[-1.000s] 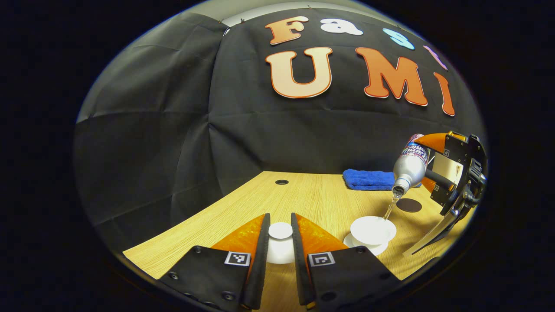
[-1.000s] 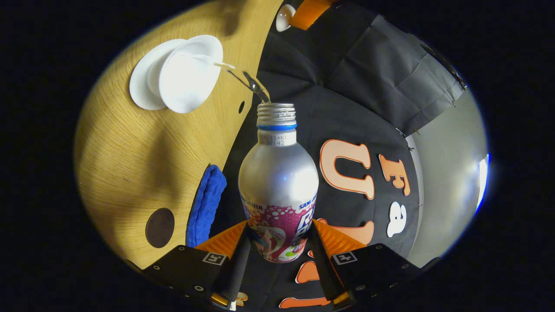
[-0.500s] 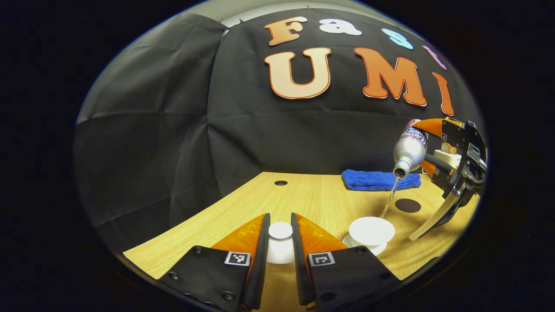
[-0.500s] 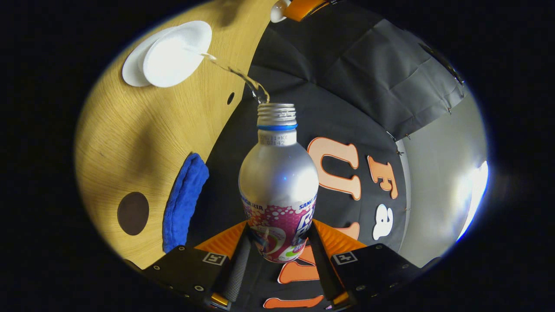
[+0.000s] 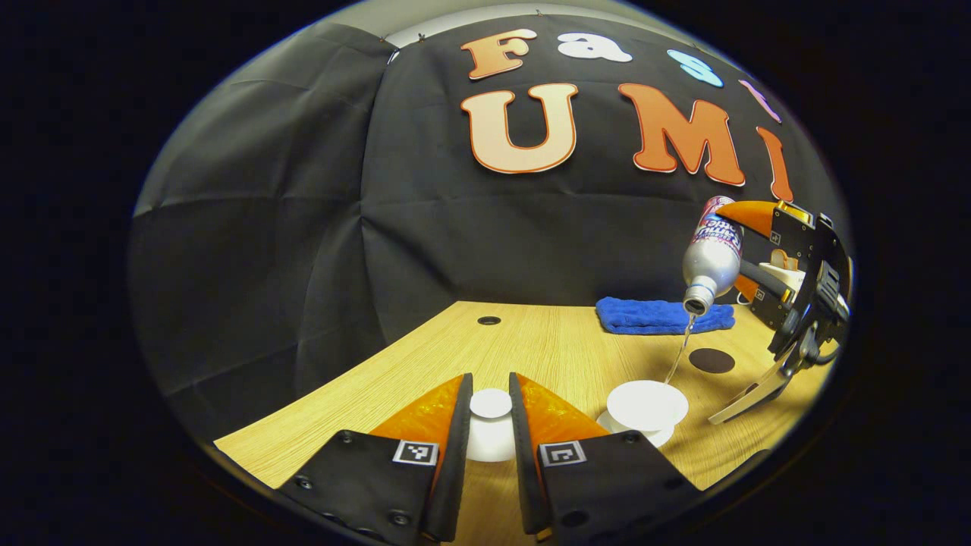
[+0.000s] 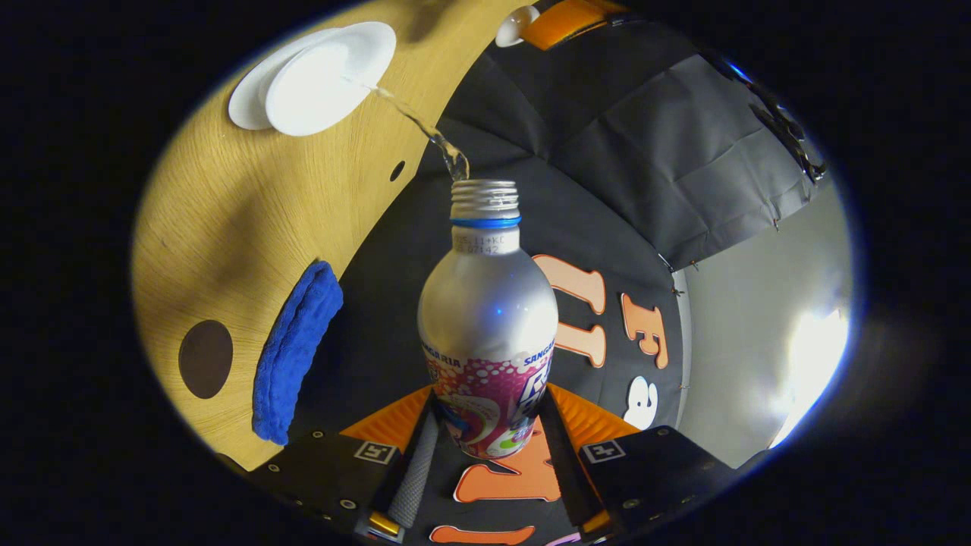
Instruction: Open the teacup lid with one hand, grasp the water bottle and pour water into the teacup with the other hand; after pouring, place the water bottle on the coaster and then close the teacup lid.
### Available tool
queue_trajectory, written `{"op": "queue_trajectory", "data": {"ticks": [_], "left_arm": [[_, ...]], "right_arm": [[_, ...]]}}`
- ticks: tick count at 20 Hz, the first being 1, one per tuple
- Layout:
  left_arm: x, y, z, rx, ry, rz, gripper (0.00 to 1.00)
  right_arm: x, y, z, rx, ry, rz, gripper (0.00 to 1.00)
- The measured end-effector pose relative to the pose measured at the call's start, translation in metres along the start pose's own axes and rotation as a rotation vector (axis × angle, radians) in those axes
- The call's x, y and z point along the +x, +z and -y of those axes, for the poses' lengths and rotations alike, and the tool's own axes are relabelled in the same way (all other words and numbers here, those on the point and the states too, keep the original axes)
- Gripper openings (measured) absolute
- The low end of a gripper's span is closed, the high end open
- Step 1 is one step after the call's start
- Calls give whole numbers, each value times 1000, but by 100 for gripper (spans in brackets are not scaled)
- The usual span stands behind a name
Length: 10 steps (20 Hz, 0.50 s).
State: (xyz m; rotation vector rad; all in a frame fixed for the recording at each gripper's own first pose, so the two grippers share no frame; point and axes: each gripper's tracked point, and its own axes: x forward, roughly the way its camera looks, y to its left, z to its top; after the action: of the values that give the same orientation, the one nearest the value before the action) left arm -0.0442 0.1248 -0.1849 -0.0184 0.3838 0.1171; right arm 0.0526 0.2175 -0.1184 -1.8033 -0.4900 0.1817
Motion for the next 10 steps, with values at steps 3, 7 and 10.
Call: {"op": "queue_trajectory", "data": {"ticks": [3, 7, 10], "left_arm": [[0, 0, 0, -2, -3, -2, 31], [-1, 2, 1, -2, -4, 2, 31], [0, 1, 1, 0, -4, 0, 35]], "right_arm": [[-2, 8, -1, -8, -1, 17, 74], [-2, 15, -9, -16, 6, 32, 74], [-5, 22, -16, -24, 21, 48, 73]]}}
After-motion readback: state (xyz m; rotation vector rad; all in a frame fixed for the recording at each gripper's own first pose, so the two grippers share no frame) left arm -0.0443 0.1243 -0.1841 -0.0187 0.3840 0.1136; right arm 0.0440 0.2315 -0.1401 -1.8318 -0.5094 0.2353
